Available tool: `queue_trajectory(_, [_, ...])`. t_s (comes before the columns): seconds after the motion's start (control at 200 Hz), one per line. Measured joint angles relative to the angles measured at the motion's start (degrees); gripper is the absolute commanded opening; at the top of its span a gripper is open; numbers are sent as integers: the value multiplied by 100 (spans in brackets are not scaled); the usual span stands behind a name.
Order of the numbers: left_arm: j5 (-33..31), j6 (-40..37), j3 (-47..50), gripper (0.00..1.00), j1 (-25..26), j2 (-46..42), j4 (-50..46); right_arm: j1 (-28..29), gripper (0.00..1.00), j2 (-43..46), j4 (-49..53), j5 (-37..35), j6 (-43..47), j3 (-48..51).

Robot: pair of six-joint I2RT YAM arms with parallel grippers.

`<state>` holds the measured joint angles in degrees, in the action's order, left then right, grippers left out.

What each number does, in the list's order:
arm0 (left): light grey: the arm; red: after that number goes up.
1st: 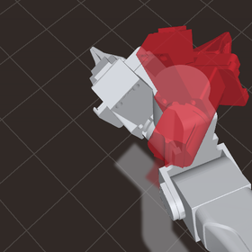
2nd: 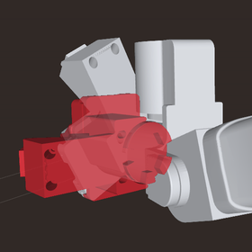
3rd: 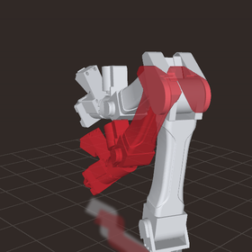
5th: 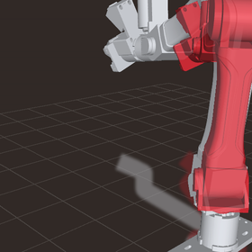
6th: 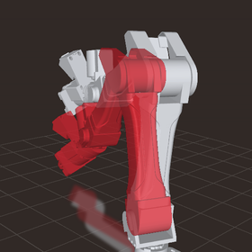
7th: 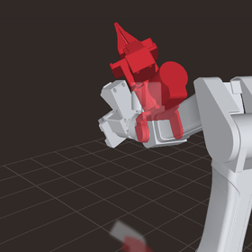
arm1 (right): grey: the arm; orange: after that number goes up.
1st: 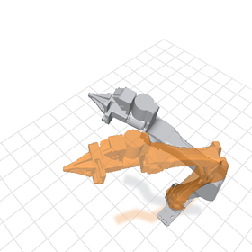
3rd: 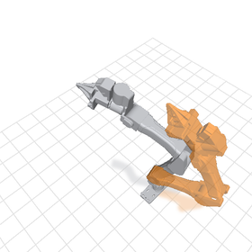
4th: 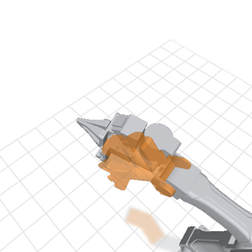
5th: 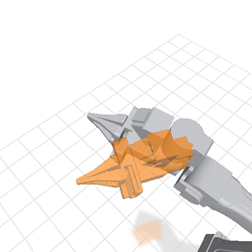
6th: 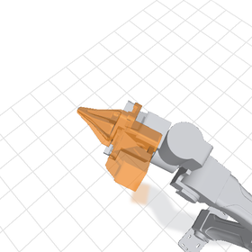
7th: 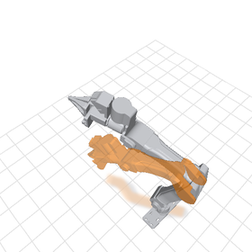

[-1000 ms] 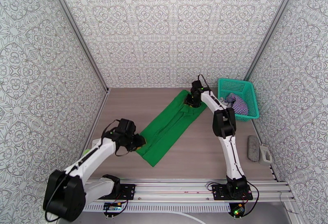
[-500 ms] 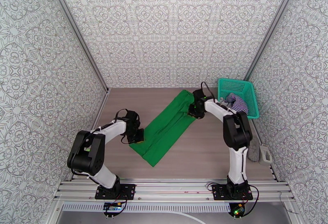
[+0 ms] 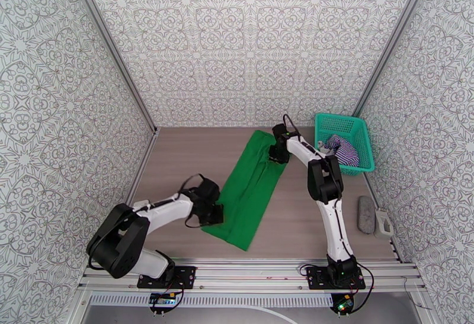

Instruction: Fold and stack the mixed laundry pile

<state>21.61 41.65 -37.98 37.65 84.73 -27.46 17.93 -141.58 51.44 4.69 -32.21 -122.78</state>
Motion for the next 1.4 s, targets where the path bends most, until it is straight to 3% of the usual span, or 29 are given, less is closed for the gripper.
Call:
queue_trajectory(0.09, [116,525,70,0,619,4,306,2,23,-317,214,72,166,-570])
queue_trajectory(0.215, [219,994,81,0,1080,68,592,-2,23,-621,319,221,308,-1108])
queue_trajectory(0.525, [-24,1027,-367,2,866,-120,269,-4,25,-667,428,352,485,-1287])
queue_trajectory(0.7, [-24,595,-713,0,164,-470,179,15,26,546,39,389,420,321])
queue_trajectory(0.92, [9,-39,-737,0,-372,-2,173,199,25,2352,-809,481,142,2446])
queue_trajectory(1.18, [127,-166,-737,0,-13,529,378,302,24,1862,-1119,437,48,2938])
queue_trajectory(1.4, [127,24,-726,0,407,743,702,284,22,1388,-1067,197,59,2428])
